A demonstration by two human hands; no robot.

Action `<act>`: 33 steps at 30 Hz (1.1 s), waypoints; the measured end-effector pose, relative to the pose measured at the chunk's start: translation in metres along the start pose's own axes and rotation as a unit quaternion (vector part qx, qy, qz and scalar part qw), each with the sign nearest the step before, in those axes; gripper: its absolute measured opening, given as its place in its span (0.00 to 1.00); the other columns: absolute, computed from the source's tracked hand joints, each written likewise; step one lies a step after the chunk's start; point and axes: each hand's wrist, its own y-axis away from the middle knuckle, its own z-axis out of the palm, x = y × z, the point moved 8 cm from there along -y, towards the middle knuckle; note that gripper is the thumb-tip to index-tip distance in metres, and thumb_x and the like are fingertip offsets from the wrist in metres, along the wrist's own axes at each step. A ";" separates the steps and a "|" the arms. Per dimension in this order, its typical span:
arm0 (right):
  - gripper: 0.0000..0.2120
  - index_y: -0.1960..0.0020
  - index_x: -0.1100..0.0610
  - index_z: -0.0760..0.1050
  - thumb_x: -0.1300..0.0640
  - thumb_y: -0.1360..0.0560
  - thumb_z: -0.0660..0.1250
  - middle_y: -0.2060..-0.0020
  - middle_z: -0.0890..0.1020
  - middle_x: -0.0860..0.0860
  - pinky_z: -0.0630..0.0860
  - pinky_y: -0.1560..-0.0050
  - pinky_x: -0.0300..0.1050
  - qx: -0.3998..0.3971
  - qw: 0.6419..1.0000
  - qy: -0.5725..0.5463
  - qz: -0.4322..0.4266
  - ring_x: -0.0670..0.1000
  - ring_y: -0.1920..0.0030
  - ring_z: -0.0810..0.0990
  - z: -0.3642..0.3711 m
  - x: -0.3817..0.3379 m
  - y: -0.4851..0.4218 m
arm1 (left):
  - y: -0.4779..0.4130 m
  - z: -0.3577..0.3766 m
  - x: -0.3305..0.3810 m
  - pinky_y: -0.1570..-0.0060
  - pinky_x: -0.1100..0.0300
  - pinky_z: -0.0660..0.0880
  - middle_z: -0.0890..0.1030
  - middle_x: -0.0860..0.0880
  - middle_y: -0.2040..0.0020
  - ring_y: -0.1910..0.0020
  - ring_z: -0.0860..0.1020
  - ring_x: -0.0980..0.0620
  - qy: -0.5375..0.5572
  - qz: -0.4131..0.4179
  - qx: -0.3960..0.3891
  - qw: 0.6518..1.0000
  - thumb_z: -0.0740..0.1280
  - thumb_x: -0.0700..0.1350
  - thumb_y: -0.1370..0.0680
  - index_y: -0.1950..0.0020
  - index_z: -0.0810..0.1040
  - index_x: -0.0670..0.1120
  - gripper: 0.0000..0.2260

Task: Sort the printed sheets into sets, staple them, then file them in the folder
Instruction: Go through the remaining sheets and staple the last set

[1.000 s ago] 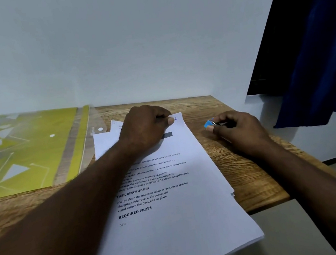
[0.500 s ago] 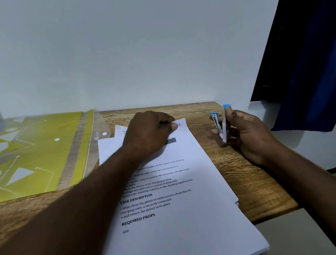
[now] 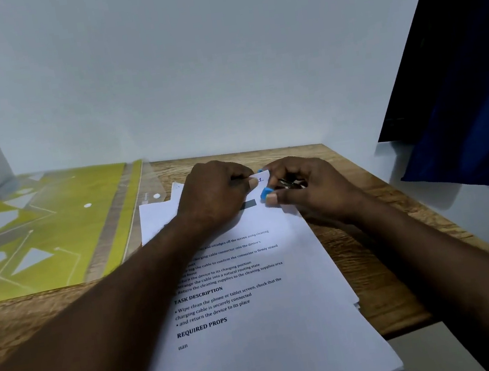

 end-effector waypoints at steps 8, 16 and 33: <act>0.15 0.54 0.52 0.80 0.58 0.32 0.85 0.52 0.87 0.52 0.82 0.47 0.58 0.045 0.998 0.015 -0.031 0.56 0.54 0.85 -0.003 0.003 0.001 | -0.004 -0.002 -0.003 0.56 0.58 0.73 0.80 0.59 0.68 0.61 0.78 0.54 -0.004 -0.004 0.004 1.000 0.74 0.48 0.22 0.51 0.89 0.52 0.04; 0.18 0.50 0.49 0.79 0.55 0.33 0.85 0.50 0.86 0.51 0.81 0.47 0.61 0.057 0.998 0.015 -0.037 0.60 0.51 0.83 -0.003 0.006 -0.002 | -0.002 -0.003 -0.004 0.54 0.52 0.79 0.81 0.54 0.68 0.64 0.77 0.54 0.017 -0.012 0.015 1.000 0.75 0.47 0.22 0.52 0.89 0.52 0.03; 0.25 0.36 0.44 0.82 0.53 0.30 0.84 0.44 0.84 0.37 0.80 0.45 0.40 0.052 0.993 0.085 -0.061 0.42 0.48 0.83 -0.005 0.001 0.000 | 0.000 -0.003 -0.011 0.51 0.53 0.81 0.85 0.55 0.63 0.58 0.83 0.52 0.021 -0.046 0.023 0.998 0.74 0.49 0.23 0.54 0.88 0.53 0.04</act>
